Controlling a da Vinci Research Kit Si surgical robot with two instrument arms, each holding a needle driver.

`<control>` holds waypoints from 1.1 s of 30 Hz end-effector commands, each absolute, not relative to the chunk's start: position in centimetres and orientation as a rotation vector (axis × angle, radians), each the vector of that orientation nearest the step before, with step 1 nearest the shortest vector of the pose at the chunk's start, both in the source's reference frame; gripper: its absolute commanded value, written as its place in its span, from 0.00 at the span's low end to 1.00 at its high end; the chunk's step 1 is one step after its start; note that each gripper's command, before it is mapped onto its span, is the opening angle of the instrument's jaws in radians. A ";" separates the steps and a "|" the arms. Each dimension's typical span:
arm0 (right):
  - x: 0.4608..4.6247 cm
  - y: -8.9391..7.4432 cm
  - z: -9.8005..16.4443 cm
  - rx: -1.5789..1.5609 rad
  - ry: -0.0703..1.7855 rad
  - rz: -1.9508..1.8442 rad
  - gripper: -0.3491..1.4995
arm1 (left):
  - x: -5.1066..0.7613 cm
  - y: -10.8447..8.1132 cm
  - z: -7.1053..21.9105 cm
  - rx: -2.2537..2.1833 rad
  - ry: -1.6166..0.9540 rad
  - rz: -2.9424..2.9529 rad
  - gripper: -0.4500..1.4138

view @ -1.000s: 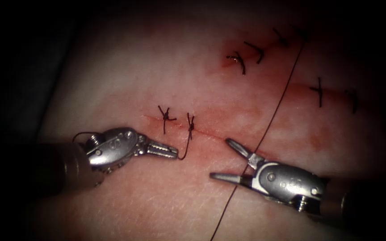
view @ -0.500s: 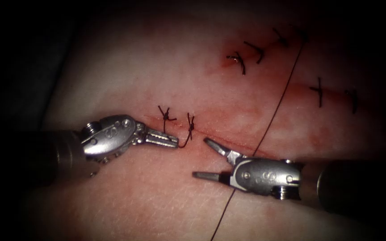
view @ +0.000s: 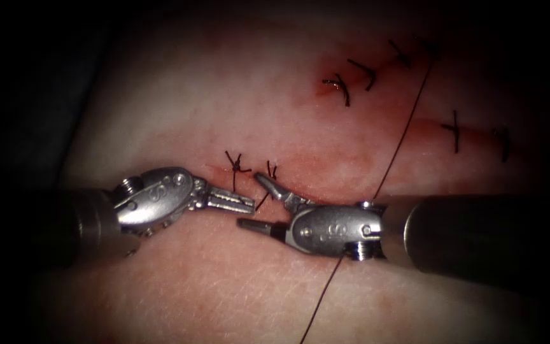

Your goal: Wound Closure

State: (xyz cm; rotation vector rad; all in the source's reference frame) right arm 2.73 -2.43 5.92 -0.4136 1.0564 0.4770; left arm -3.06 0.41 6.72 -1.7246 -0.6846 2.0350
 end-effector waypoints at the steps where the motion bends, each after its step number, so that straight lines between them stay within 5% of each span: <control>1: 2.87 -2.4 6.0 -0.413 1.065 0.474 0.87 | -3.12 0.4 6.8 -1.726 -0.686 2.035 0.00; 22: 3.06 -2.3 6.2 -0.419 1.064 0.440 0.76 | -3.17 0.3 6.7 -1.726 -0.679 2.044 0.00; 24: 3.05 -2.3 6.2 -0.416 1.064 0.437 0.54 | -3.18 0.3 6.7 -1.726 -0.678 2.044 0.00; 26: 3.04 -2.3 6.2 -0.381 1.046 0.419 0.00 | -3.17 0.3 6.7 -1.726 -0.679 2.044 0.00; 31: 3.03 -2.3 6.2 -0.394 1.051 0.426 0.00 | -3.16 0.2 6.7 -1.726 -0.682 2.048 0.00; 32: 3.03 -2.3 6.2 -0.392 1.050 0.424 0.14 | -3.15 0.2 6.7 -1.727 -0.684 2.048 0.00; 33: 3.02 -2.3 6.2 -0.388 1.050 0.422 0.41 | -3.13 0.2 6.7 -1.728 -0.686 2.049 0.00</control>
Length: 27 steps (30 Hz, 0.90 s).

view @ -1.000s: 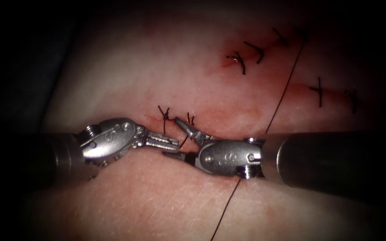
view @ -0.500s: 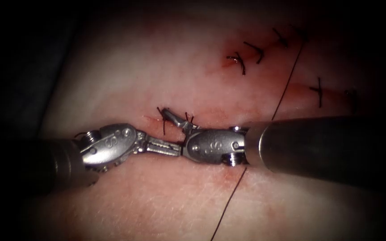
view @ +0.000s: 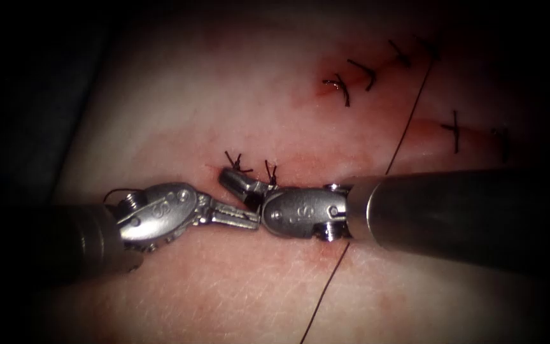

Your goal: Wound Closure

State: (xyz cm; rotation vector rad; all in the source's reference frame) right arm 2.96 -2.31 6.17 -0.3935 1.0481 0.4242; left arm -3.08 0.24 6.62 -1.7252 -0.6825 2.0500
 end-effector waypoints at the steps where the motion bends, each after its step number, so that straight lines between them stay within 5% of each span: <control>1: 2.99 -2.4 6.2 -0.393 1.059 0.421 0.79 | -3.07 0.2 6.7 -1.735 -0.689 2.054 0.00; 5: 2.72 -2.5 6.1 -0.396 1.095 0.401 0.94 | -2.76 0.2 6.6 -1.701 -0.664 2.088 0.00; 13: 1.98 -2.7 5.9 -0.366 1.075 0.387 0.88 | -2.06 0.5 6.6 -1.540 -0.546 2.168 0.00; 23: 1.87 -2.8 5.9 -0.392 1.069 0.397 0.84 | -1.79 0.7 7.6 -1.399 -0.669 2.093 0.00; 27: 1.86 -2.8 5.9 -0.391 1.069 0.396 0.83 | -1.65 0.6 8.0 -1.289 -0.769 2.105 0.15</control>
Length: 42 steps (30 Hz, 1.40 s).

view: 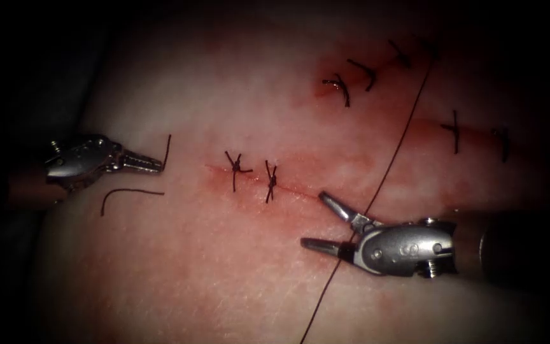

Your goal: Wound Closure

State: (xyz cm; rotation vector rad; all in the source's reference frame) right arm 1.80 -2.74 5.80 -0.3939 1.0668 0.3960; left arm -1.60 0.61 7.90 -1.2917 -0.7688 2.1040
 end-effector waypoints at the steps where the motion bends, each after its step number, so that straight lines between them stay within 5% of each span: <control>1: 1.86 -2.8 5.9 -0.392 1.069 0.395 0.82 | -1.61 0.6 8.0 -1.270 -0.786 2.110 0.18; 8: 1.85 -2.9 5.9 -0.395 1.071 0.390 0.81 | -1.19 0.6 8.4 -1.055 -0.723 2.204 0.56; 18: 1.63 -2.8 5.8 -0.414 1.062 0.415 0.79 | -0.91 0.7 7.9 -0.988 -0.623 2.203 0.48; 22: 1.43 -2.6 5.6 -0.456 1.076 0.498 0.80 | -1.57 0.3 7.1 -1.199 -0.594 2.153 0.49; 26: 1.26 -2.4 5.4 -0.519 1.093 0.569 0.82 | -2.06 0.0 6.6 -1.255 -0.597 2.155 0.63; 42: 1.04 -2.3 5.4 -0.589 1.111 0.611 0.82 | -4.03 -1.3 6.4 -1.393 -0.408 2.152 0.60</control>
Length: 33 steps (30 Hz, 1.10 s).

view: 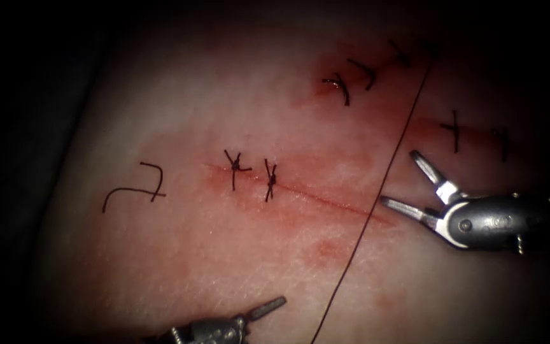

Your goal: Wound Closure

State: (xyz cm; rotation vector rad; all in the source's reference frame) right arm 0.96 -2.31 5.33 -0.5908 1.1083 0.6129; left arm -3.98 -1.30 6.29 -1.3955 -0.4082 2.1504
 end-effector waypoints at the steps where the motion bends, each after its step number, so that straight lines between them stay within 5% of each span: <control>1: 1.05 -2.4 5.4 -0.583 1.109 0.613 0.82 | -4.09 -1.4 6.4 -1.376 -0.374 2.160 0.60; 15: 1.18 -2.5 5.6 -0.562 1.094 0.609 0.82 | -4.44 -1.5 6.8 -1.249 0.009 2.248 0.57; 17: 1.17 -2.5 5.6 -0.561 1.096 0.612 0.82 | -4.47 -1.4 6.9 -1.207 0.079 2.278 0.50; 19: 1.17 -2.5 5.6 -0.562 1.097 0.610 0.82 | -4.43 -1.4 7.0 -1.169 0.151 2.300 0.31; 20: 1.16 -2.5 5.6 -0.560 1.097 0.608 0.82 | -4.38 -1.3 7.0 -1.173 0.170 2.306 0.06; 21: 1.16 -2.5 5.6 -0.560 1.097 0.608 0.82 | -4.34 -1.3 7.1 -1.172 0.181 2.312 0.00; 33: 0.75 -2.7 5.4 -0.596 1.111 0.657 0.73 | -4.67 -0.1 6.7 -1.363 0.013 2.277 0.00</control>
